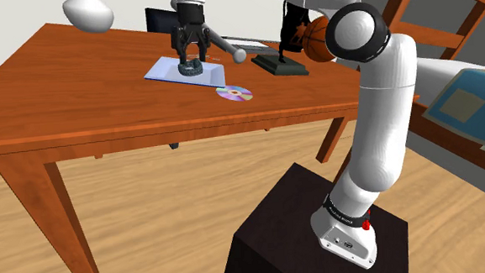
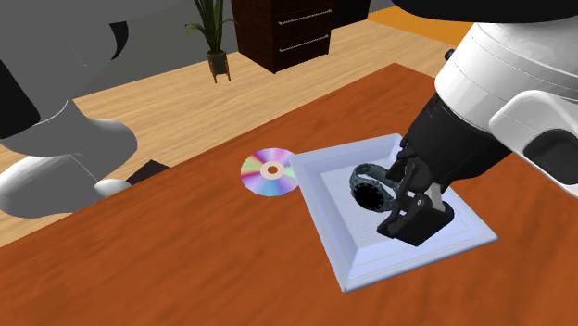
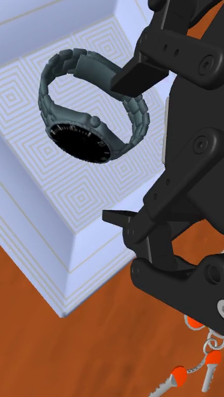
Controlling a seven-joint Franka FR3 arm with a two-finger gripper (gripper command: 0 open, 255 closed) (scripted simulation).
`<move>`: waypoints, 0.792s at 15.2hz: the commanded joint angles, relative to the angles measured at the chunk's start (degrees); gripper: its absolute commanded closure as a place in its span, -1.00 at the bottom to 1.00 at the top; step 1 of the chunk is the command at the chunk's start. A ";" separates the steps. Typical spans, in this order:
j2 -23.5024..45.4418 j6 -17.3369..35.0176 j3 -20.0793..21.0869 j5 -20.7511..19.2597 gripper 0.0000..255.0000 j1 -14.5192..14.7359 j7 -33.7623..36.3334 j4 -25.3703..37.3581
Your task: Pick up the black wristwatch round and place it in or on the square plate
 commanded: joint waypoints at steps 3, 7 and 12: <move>3.77 -6.03 -0.01 -1.08 -1.00 1.31 0.33 9.74; 9.70 -13.53 -0.36 -2.72 -1.00 3.70 0.50 23.19; 9.71 -13.53 -0.38 -2.71 -1.00 3.71 0.50 23.20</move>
